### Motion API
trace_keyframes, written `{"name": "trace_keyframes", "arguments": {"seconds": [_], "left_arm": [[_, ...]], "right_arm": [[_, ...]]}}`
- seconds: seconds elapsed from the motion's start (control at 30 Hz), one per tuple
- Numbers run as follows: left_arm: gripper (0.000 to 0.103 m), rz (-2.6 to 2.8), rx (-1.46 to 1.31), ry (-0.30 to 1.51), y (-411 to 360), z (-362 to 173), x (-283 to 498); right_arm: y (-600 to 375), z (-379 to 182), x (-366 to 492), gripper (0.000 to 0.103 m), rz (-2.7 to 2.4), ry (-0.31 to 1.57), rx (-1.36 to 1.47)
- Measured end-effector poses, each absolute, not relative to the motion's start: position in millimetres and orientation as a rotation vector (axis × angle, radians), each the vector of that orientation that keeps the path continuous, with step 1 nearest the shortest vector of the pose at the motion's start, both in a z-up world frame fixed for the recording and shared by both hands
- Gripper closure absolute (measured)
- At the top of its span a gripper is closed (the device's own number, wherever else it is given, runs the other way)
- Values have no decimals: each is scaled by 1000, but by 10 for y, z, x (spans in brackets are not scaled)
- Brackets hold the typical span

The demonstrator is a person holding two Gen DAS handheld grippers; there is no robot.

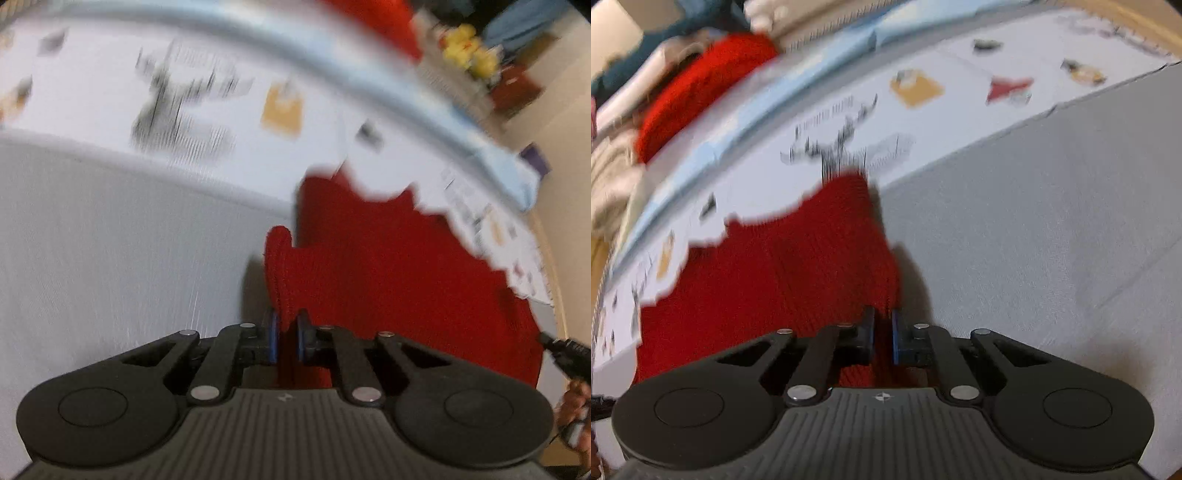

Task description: Fold small clothes

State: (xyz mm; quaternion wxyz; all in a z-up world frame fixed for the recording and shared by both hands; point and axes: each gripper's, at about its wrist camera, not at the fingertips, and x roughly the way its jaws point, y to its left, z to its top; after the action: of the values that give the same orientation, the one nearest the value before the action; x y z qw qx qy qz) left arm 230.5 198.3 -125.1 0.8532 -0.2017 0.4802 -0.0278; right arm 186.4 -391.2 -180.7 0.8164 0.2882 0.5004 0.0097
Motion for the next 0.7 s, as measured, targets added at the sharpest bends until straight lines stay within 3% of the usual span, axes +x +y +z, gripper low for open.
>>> {"name": "trace_keyframes", "arguments": {"seconds": [0.23,0.33,0.43,0.53,0.6,0.67,0.7], "left_arm": [[93,-17,-402,672,1984,-807,2286],[93,17,-354,634,1901,-797,2397],[91,45,-314,744,1825,-1034,2628],[87,43,-310,997,1770,-1442,2850],[79,53,-327,1109,1788,-1583,2851],[60,5,-397,1152,1839,-1600,2780],[58,-24,-412,1176,1841,-1590,2744]], "right_arm": [[-3984,-1121,1754,97,46,633,603],[-3926,-1121,1871,97,21,574,577],[-3829,-1322,2046,97,-7,636,529],[-3724,-1860,2369,91,-28,952,492],[-3701,-2204,2449,80,-70,1173,504],[-3757,-2221,2392,77,-81,1170,541],[-3780,-2181,2371,77,-68,1156,552]]}}
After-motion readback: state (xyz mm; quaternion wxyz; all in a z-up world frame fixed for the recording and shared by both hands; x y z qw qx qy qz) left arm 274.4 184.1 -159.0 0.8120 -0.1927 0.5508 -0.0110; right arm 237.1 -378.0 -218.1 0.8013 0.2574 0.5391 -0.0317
